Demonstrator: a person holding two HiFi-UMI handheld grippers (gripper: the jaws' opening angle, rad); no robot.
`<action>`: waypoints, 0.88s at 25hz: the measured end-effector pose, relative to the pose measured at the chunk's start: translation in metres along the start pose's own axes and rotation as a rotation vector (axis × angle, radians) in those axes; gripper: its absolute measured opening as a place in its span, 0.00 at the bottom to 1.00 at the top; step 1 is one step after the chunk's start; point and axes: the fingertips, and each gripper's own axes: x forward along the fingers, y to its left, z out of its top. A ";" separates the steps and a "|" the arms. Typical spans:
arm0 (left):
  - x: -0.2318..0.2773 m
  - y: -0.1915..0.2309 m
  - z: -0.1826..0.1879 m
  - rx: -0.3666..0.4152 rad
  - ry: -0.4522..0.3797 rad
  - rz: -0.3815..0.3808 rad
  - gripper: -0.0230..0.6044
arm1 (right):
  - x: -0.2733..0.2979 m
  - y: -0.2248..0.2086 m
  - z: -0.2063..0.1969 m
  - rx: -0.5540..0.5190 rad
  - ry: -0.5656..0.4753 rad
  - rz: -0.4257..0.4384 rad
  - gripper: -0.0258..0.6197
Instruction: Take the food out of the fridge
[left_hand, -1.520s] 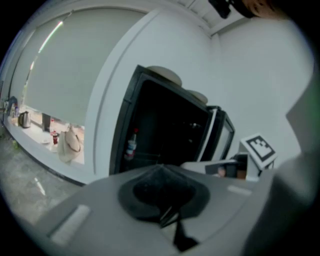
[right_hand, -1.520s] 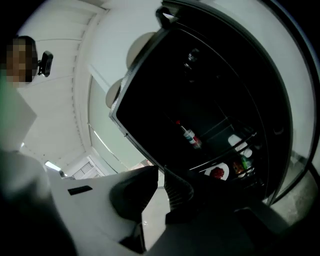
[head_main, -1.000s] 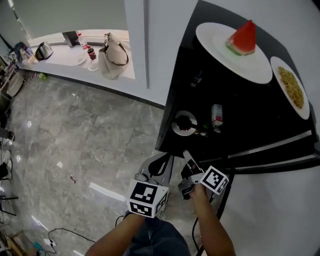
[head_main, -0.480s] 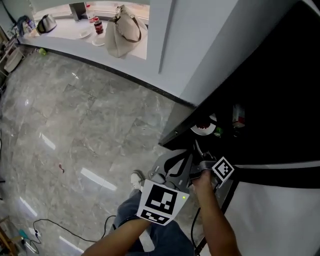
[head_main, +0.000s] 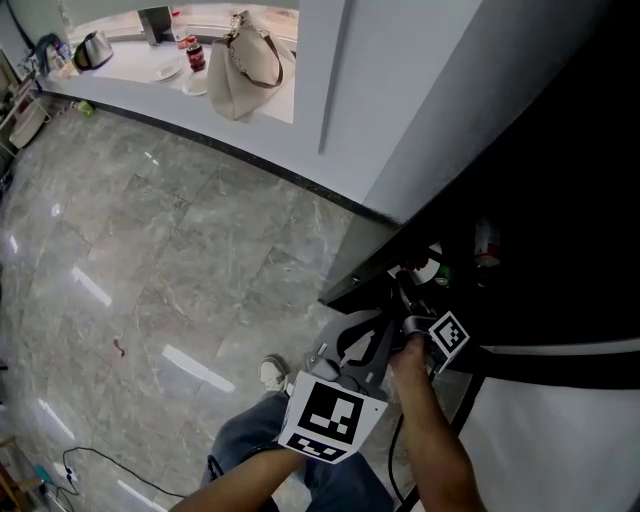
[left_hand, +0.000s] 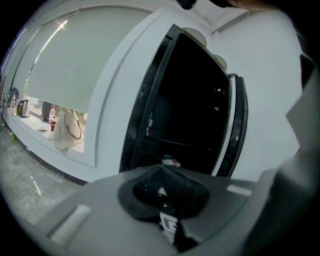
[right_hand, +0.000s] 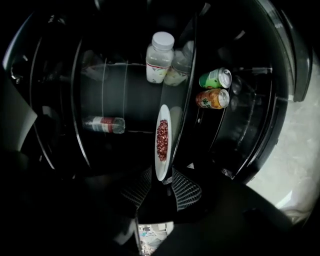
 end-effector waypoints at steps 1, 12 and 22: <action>0.002 0.000 -0.002 0.001 0.002 0.001 0.01 | 0.003 -0.002 0.002 0.007 0.000 -0.003 0.19; -0.001 -0.002 -0.011 -0.028 0.022 0.003 0.01 | 0.004 -0.011 0.011 0.091 -0.021 -0.019 0.07; -0.003 -0.005 -0.015 -0.024 0.043 0.000 0.01 | 0.000 -0.002 0.008 0.144 0.011 0.061 0.05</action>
